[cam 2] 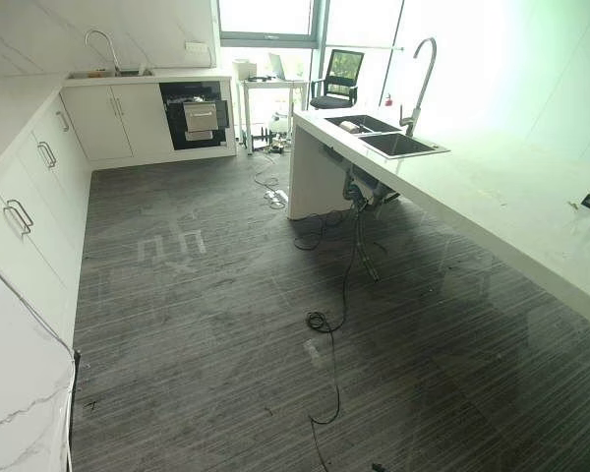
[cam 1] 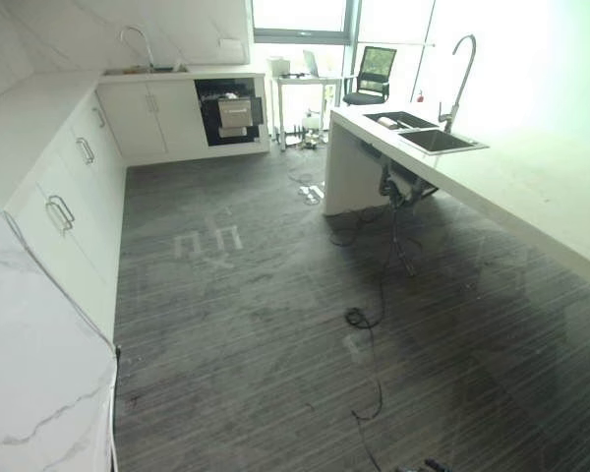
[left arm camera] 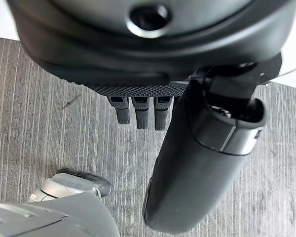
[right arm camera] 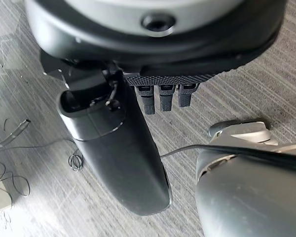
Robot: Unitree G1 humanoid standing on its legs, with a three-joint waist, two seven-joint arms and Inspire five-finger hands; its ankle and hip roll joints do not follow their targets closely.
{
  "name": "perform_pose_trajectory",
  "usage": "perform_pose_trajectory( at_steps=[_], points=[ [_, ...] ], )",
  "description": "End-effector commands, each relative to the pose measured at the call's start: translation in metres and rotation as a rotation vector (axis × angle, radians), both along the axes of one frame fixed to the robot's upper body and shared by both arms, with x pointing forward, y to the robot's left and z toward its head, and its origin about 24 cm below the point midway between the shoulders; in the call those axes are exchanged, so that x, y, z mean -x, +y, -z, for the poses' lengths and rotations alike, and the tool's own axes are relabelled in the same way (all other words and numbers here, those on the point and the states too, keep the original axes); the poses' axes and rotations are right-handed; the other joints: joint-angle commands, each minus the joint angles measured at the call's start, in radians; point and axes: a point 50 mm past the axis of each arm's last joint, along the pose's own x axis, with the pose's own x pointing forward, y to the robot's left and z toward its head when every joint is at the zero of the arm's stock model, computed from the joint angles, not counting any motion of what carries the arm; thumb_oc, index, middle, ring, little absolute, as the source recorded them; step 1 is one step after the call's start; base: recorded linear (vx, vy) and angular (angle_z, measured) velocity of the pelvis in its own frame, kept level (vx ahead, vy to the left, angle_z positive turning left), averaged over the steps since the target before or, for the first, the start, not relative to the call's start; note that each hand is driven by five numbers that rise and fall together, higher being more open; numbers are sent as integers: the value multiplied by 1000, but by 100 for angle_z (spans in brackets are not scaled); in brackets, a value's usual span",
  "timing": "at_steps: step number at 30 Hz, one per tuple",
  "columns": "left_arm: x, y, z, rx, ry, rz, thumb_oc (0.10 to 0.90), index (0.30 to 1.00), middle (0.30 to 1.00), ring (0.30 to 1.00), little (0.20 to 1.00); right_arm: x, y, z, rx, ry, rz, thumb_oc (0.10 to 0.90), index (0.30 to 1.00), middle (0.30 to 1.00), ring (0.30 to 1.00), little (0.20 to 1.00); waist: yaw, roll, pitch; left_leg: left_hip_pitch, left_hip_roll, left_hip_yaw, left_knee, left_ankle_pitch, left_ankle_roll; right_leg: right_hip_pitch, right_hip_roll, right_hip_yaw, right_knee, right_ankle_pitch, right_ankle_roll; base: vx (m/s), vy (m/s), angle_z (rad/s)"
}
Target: Place the dishes in the dishwasher.
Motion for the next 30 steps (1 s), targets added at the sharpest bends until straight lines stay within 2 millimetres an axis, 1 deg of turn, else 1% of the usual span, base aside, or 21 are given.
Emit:
perform_pose_trajectory(
  at_steps=[1,8,12,18,25,27,30],
  points=[
    [-20,5,-4,-12,-69,22,800,900,900,900,900,-32,-17,-12,49,-115,-24,800,900,900,900,900,4,20,6,21,61,33,59,-93,-70,34,-1,-13,-84,85,81,0,0,0],
    [-26,2,-5,1,-83,47,800,900,900,900,900,-41,-16,-14,33,-156,-2,800,900,900,900,900,5,23,3,17,63,32,59,-90,-71,33,0,-12,-84,84,81,0,0,0],
    [-20,3,-4,13,-77,20,800,900,900,900,900,-40,-16,-14,32,-159,-3,800,900,900,900,900,7,25,3,17,62,31,59,-90,-72,33,0,-12,-84,83,80,0,0,0],
    [-17,2,-3,17,-71,17,800,900,900,900,900,-38,-15,-13,28,-156,-3,800,900,900,900,900,7,24,2,17,64,31,59,-89,-73,33,0,-13,-84,82,79,0,0,0],
    [-21,2,-4,26,-90,17,800,900,900,900,900,-40,-14,-14,18,-166,-4,800,900,900,900,900,6,23,2,18,67,33,59,-89,-74,34,2,-12,-84,81,77,8,-11,0],
    [-22,0,-3,51,-109,-31,800,900,900,900,900,-42,-14,-14,15,-183,6,800,900,900,900,900,5,22,2,19,69,34,59,-89,-76,35,4,-13,-84,79,76,35,-54,2],
    [-28,1,-5,35,-141,8,800,900,900,900,900,-48,-14,-17,20,-216,-4,800,900,900,900,900,2,23,4,21,73,42,59,-89,-76,36,6,-15,-84,80,74,23,-48,1]
  ],
)
